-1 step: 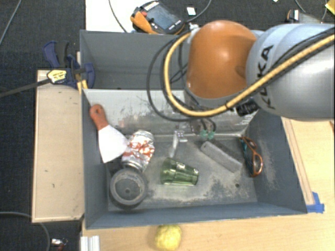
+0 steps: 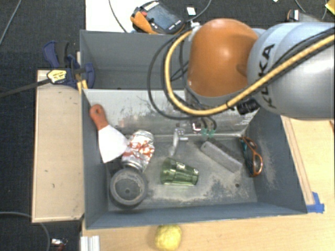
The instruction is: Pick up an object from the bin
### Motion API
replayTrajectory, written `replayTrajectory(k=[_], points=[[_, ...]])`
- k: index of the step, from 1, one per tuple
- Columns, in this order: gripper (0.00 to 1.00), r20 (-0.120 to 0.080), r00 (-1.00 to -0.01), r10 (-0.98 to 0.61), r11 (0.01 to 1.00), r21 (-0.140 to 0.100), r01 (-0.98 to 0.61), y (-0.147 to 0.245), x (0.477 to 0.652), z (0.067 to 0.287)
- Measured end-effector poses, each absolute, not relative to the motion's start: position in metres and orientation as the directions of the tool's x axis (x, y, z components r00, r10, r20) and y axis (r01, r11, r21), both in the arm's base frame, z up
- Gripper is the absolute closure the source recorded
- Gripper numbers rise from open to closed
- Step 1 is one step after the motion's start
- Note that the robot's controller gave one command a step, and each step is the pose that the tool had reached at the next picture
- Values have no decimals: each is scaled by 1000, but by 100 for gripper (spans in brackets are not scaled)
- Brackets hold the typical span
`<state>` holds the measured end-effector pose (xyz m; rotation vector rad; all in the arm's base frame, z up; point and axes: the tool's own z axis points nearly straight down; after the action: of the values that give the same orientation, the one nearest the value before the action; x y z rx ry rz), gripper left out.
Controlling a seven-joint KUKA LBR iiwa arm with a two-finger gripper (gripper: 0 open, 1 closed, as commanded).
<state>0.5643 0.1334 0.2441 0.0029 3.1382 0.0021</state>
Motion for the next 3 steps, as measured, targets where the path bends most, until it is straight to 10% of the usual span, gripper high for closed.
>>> replayTrajectory(k=[1,2,3], points=[[0,-7,-960,-281,960,0,-281,164,573,140],[0,-17,-956,-294,956,0,-294,203,584,162],[0,-2,-762,-648,762,0,-648,193,568,115]])
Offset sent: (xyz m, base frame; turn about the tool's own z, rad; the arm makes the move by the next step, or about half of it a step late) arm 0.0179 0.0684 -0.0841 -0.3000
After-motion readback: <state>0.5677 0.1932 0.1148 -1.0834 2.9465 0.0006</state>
